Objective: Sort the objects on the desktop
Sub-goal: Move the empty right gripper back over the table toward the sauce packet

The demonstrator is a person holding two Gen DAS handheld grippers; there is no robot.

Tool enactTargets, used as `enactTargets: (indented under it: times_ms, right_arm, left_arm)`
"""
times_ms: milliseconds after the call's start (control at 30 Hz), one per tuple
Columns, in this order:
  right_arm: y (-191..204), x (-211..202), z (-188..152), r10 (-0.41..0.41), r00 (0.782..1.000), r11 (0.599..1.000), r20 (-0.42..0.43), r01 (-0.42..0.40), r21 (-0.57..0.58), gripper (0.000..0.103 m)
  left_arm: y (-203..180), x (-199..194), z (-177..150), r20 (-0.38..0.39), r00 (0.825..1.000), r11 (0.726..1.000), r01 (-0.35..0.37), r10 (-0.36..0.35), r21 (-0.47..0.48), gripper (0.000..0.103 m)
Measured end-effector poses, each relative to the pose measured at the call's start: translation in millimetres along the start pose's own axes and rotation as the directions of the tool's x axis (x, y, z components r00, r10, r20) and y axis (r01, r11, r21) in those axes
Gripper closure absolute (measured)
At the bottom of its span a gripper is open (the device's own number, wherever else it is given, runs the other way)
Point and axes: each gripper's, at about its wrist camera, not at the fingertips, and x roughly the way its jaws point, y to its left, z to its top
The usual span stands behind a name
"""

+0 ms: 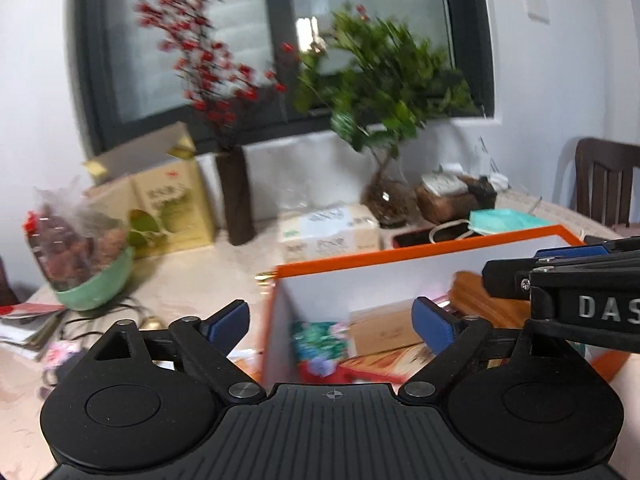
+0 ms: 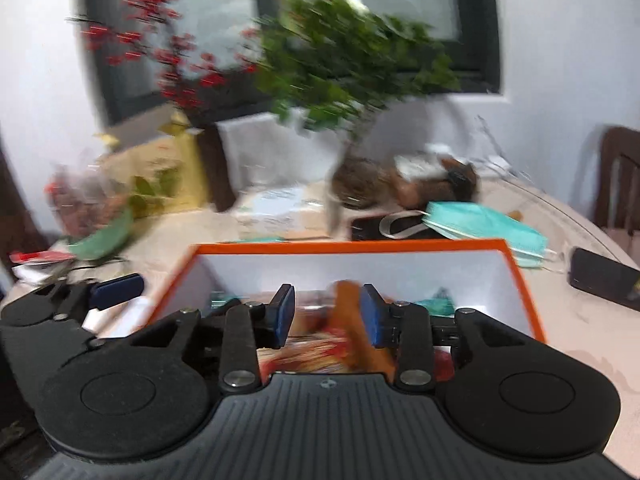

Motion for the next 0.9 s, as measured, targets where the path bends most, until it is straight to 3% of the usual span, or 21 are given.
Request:
enactTargets:
  times_ms: [167, 367, 433, 733, 900]
  right_arm:
    - [48.6, -17.3, -24.8, 0.153, 0.987, 0.987, -0.042, -0.154, -0.046, 0.057]
    - [97.1, 22.5, -72.9, 0.245, 0.946, 0.965, -0.213, -0.259, -0.040, 0.051]
    - [104.9, 37.5, -85.2, 0.250, 0.933, 0.964, -0.258, -0.265, -0.027, 0.043]
    - [121.5, 74.1, -108.5, 0.174, 0.928, 0.979, -0.330, -0.200, -0.046, 0.037]
    - [128.4, 80.9, -109.4, 0.163, 0.931, 0.975, -0.328, -0.202, -0.090, 0.033]
  left_arm:
    - [56.4, -52.3, -39.9, 0.016, 0.996, 0.996, -0.085, 0.086, -0.030, 0.002]
    - [113.6, -64.6, -106.2, -0.116, 0.979, 0.980, -0.180, 0.169, -0.089, 0.002]
    - [126.3, -60.7, -122.9, -0.155, 0.972, 0.975, -0.196, 0.179, -0.105, 0.002]
    - [140.5, -42.7, -146.1, -0.197, 0.964, 0.972, -0.205, 0.180, -0.116, 0.002]
    - [147.3, -35.5, -150.3, -0.211, 0.964, 0.973, -0.193, 0.164, -0.130, 0.002]
